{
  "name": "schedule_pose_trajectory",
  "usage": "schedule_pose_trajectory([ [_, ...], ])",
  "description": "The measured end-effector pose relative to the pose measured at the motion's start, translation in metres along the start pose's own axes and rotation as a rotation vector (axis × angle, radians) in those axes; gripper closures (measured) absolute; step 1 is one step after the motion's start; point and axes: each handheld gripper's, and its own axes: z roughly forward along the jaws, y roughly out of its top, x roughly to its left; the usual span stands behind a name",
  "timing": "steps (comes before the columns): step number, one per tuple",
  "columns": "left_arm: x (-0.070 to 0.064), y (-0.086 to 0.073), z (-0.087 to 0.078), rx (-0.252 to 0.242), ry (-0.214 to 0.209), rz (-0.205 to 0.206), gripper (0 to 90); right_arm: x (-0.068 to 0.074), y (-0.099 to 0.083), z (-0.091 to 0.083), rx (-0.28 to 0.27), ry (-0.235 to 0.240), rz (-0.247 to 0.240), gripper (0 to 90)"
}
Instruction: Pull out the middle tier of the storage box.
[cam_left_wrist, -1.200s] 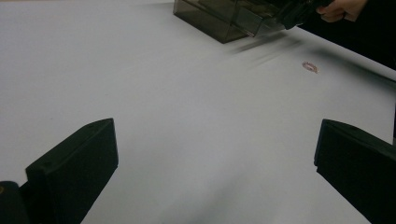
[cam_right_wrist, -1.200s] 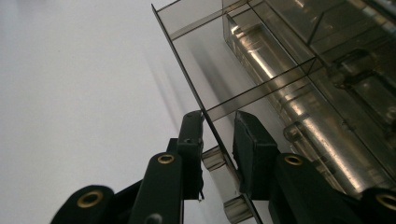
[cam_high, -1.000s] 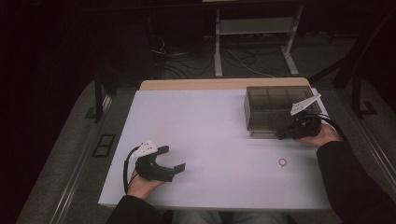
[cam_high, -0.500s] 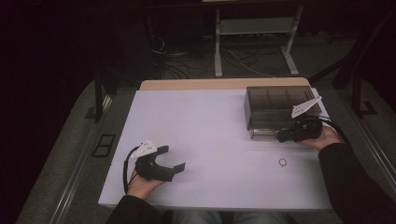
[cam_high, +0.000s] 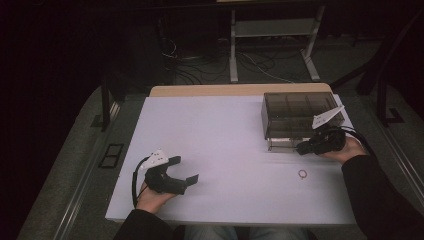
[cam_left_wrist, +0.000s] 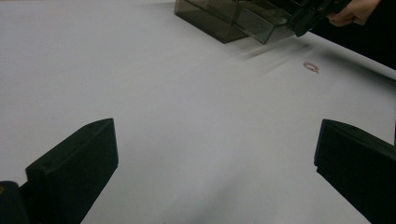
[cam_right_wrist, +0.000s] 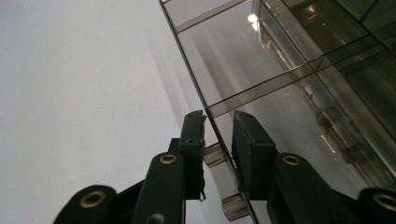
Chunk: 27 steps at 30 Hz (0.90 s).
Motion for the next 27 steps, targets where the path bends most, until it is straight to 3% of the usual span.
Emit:
schedule_pose_trajectory([
  [27,-0.0002,0.0000,0.0004,0.006,0.000,0.003,0.0,0.0069,-0.0045,-0.0001,0.016,0.004,-0.008,72.8],
])
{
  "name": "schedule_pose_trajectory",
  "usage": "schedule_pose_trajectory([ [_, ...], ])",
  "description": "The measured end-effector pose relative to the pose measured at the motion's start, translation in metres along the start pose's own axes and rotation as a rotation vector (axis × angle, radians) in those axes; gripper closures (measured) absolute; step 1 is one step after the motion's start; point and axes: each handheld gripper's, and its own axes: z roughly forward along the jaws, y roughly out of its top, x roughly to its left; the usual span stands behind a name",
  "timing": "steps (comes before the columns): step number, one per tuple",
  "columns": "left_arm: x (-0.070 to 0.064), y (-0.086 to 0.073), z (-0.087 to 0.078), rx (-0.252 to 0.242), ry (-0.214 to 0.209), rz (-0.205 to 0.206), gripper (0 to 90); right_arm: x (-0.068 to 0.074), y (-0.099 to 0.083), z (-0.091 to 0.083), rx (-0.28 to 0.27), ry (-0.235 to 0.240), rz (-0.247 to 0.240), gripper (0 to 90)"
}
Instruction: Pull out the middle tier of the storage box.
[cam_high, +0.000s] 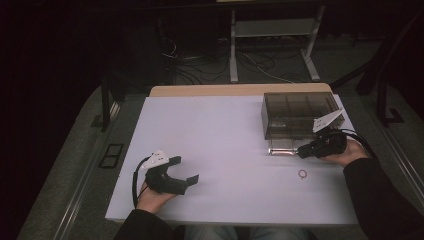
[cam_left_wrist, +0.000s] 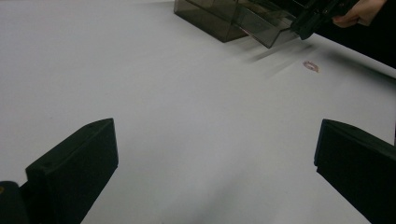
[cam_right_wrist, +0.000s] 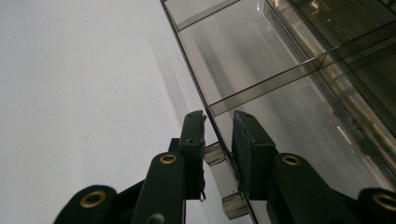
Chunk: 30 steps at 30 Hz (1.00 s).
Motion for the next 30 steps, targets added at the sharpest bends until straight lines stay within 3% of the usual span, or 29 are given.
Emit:
schedule_pose_trajectory([
  [9,0.000,0.000,0.000,0.004,-0.001,0.001,0.0,0.002,0.001,0.000,0.007,0.004,0.004,68.4],
  [18,-0.001,0.000,0.000,-0.003,-0.003,0.001,0.0,0.009,0.006,-0.009,-0.005,-0.030,0.012,60.1],
  [30,-0.002,0.000,-0.001,-0.007,-0.004,0.001,0.0,0.031,0.013,-0.021,-0.011,-0.086,0.037,44.4],
])
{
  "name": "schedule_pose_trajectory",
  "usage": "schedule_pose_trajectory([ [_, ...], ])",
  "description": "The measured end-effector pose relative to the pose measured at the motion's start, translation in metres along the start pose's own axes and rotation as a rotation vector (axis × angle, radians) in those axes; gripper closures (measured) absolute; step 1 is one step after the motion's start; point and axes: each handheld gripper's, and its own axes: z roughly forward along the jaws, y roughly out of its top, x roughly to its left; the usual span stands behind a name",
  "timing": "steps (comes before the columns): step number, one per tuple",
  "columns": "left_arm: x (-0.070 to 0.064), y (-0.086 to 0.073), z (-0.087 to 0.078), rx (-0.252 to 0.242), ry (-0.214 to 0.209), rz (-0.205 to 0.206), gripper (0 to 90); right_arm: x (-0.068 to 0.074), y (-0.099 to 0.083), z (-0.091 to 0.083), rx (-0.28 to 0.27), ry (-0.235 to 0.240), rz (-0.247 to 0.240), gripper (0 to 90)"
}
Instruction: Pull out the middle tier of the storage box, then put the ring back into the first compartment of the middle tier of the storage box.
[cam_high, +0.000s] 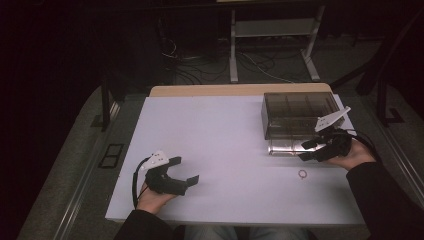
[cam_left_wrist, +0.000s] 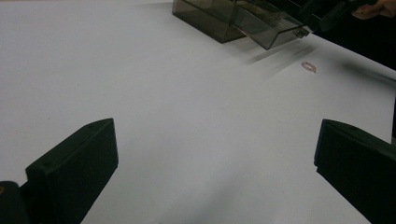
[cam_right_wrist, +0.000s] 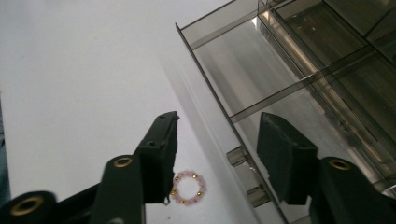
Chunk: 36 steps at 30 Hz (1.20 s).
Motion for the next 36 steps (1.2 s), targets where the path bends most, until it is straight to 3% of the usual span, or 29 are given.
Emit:
schedule_pose_trajectory([
  [14,0.001,0.000,-0.001,-0.005,-0.008,-0.004,0.0,0.021,-0.006,-0.012,-0.054,-0.013,0.031,39.6],
  [36,0.001,0.000,0.000,-0.007,-0.005,-0.010,0.0,0.032,-0.035,-0.021,-0.130,-0.034,0.091,38.7],
])
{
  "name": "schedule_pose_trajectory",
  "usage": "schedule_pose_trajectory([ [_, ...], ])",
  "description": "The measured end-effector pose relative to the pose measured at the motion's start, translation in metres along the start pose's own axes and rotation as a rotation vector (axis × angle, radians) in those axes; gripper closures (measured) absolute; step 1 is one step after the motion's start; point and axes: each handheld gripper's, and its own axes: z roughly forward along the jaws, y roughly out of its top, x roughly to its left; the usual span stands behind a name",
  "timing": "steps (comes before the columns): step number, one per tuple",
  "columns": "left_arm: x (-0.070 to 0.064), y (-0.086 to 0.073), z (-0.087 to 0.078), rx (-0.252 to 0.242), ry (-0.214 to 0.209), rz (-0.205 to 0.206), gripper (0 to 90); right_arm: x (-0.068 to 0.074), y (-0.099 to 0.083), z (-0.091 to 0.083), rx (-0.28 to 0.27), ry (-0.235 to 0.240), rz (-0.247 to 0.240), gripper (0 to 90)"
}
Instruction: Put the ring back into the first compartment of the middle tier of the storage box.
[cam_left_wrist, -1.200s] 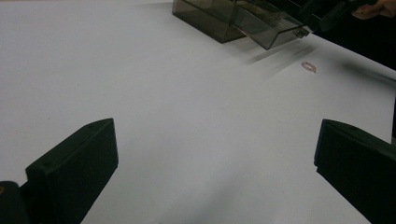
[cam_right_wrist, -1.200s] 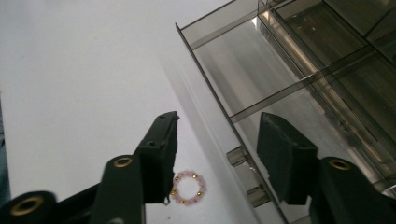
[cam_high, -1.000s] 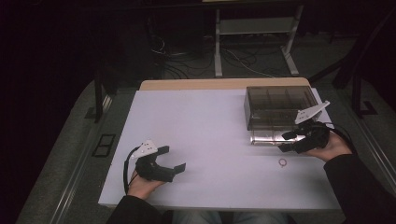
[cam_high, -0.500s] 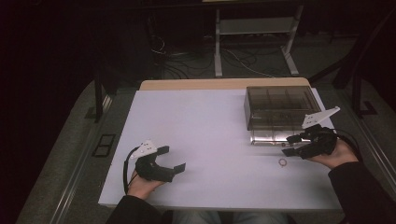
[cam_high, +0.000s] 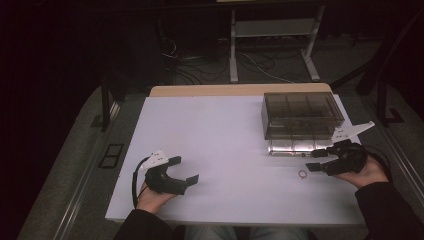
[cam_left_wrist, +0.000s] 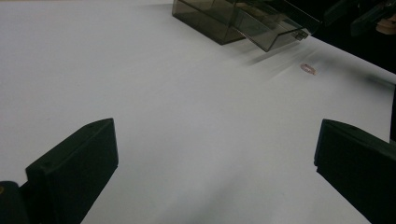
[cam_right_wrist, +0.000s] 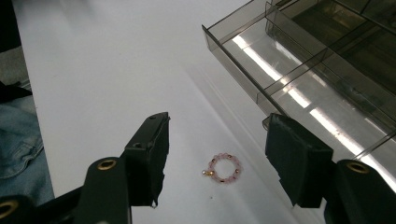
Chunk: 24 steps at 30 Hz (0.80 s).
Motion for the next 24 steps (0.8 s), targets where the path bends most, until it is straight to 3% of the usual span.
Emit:
schedule_pose_trajectory([
  [15,-0.001,0.001,0.000,0.002,-0.001,0.007,0.0,0.006,-0.014,0.014,-0.009,-0.002,0.024,38.5],
  [24,-0.002,0.001,0.000,0.002,-0.004,0.013,0.0,0.009,-0.015,0.022,0.003,0.000,0.010,38.5],
])
